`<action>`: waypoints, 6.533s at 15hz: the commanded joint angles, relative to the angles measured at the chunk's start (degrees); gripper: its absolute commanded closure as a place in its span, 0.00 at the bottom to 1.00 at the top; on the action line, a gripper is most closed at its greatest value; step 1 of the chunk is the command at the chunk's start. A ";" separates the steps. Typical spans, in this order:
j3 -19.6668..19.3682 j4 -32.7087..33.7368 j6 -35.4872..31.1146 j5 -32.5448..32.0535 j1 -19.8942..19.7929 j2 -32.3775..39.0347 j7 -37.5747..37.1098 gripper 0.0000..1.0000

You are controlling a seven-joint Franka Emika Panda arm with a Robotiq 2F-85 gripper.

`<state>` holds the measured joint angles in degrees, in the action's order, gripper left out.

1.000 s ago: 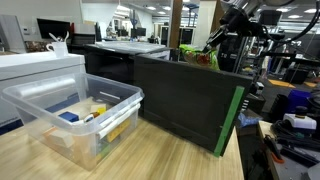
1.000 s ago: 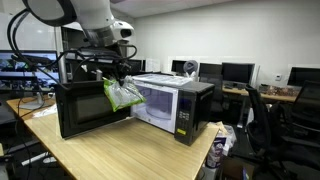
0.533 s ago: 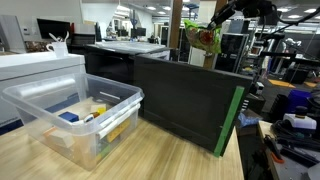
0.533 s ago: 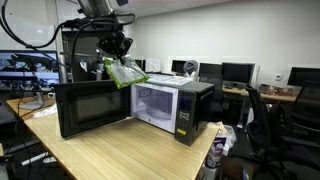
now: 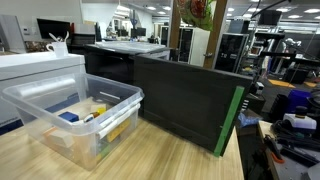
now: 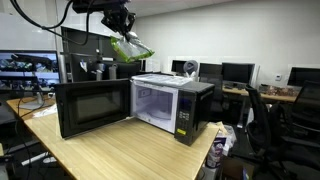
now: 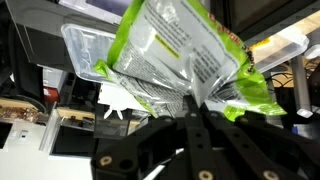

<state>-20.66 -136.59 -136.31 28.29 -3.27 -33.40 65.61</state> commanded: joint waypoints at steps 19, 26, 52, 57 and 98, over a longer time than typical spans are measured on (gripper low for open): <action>4.59 31.19 0.21 10.43 3.36 30.75 -6.60 1.00; 9.87 40.51 0.75 9.69 -2.05 43.08 -8.37 1.00; 19.40 22.87 -2.91 6.27 -10.02 33.28 -6.14 0.00; 17.07 11.09 -2.37 5.37 -5.53 25.08 -0.34 0.00; 14.93 -14.90 -3.16 -12.17 17.11 8.44 6.13 0.00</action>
<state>-4.50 -151.57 -141.76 16.47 13.18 -25.98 70.78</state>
